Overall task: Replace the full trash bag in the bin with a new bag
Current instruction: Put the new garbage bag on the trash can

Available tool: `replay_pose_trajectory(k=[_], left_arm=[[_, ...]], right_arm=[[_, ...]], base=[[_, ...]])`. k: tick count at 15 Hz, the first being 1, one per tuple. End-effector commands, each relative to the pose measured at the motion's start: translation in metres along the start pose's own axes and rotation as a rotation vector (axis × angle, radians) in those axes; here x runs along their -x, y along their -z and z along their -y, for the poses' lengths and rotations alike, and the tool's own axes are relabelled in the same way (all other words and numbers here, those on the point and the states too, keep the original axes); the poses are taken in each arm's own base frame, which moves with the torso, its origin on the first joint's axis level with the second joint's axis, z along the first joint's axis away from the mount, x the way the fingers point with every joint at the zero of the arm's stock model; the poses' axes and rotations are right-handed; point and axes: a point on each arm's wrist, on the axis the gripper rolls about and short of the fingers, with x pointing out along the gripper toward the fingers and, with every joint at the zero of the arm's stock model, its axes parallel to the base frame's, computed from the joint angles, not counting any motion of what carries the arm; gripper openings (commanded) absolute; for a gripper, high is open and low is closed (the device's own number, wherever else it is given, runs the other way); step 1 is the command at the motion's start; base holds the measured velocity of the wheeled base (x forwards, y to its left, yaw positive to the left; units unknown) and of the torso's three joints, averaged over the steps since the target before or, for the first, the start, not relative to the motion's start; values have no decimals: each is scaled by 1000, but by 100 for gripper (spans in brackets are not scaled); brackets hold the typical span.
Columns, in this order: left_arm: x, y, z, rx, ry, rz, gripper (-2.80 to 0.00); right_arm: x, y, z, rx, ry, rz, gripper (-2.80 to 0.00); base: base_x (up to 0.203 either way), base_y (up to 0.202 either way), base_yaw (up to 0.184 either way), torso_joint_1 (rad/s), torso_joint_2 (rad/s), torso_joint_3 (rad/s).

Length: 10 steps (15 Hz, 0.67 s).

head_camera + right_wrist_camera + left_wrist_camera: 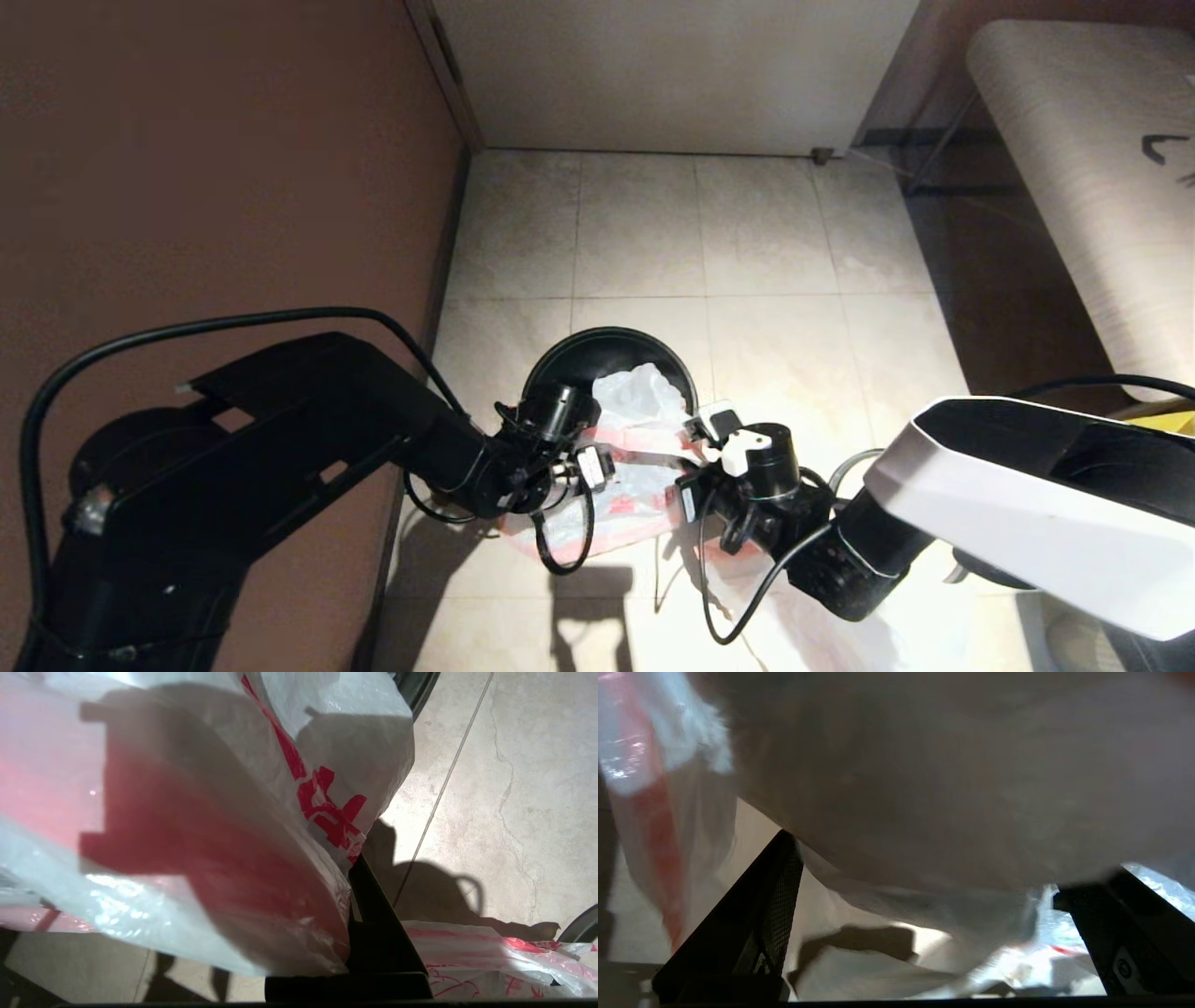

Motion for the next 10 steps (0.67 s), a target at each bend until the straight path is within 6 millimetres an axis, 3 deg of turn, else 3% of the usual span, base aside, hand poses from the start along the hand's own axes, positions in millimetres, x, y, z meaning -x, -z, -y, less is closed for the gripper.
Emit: replay_pose_trajectory(k=[1,5,10], left_arm=[[-1,-5,2,14,11,13,0],[-17,-16,-1,39,0,39,0],[-27,-11,-1,31,-11,35,0]], right_arm=[[1,-3,0,-1,1,11,-280],[4,-10,5,-6,11,26,-280],[9,-11,7,-7,14,23,-280]], base=[[0,0,0,0,0,0],[0,0,0,0,0,0],[0,0,0,0,0,0]])
